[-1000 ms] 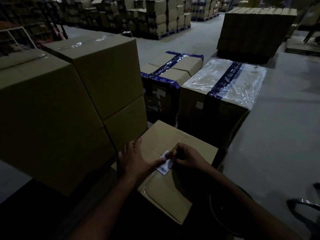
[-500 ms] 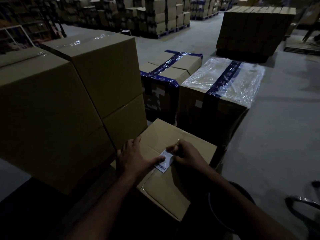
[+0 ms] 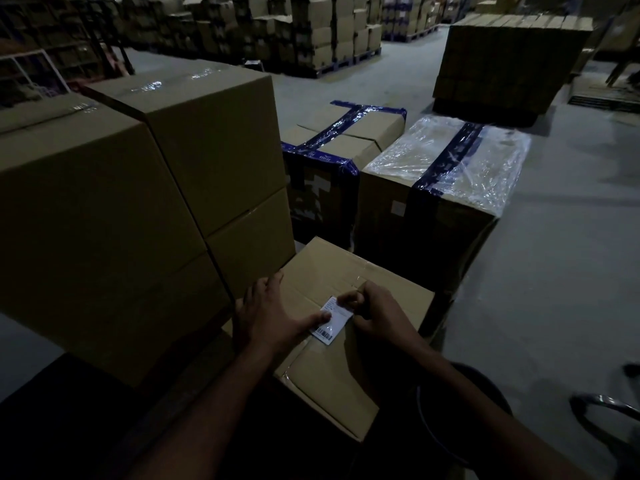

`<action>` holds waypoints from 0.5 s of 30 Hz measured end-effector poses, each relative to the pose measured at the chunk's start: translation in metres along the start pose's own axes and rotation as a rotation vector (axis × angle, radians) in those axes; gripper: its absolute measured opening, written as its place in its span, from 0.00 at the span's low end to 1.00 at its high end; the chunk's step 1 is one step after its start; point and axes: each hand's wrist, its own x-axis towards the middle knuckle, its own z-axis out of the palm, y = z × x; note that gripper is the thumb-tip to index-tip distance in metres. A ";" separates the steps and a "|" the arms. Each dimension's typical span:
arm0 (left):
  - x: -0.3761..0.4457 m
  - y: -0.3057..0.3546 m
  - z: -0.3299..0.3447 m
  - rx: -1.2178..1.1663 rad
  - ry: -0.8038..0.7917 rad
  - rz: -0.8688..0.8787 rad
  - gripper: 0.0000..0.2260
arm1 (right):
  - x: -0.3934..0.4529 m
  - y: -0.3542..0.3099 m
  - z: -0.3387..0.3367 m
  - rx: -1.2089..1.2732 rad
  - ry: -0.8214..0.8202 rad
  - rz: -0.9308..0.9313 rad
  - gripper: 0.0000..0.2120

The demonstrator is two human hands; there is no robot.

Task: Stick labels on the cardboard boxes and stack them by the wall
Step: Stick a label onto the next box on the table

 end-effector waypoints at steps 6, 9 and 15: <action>0.000 0.000 0.000 -0.007 0.008 0.007 0.57 | -0.003 -0.002 0.002 0.043 0.034 0.021 0.17; 0.000 -0.001 0.001 -0.012 0.002 0.009 0.56 | -0.005 -0.001 0.003 0.034 0.028 0.072 0.17; 0.001 -0.002 0.000 -0.015 0.013 0.013 0.56 | -0.013 0.002 0.005 -0.039 0.041 0.045 0.21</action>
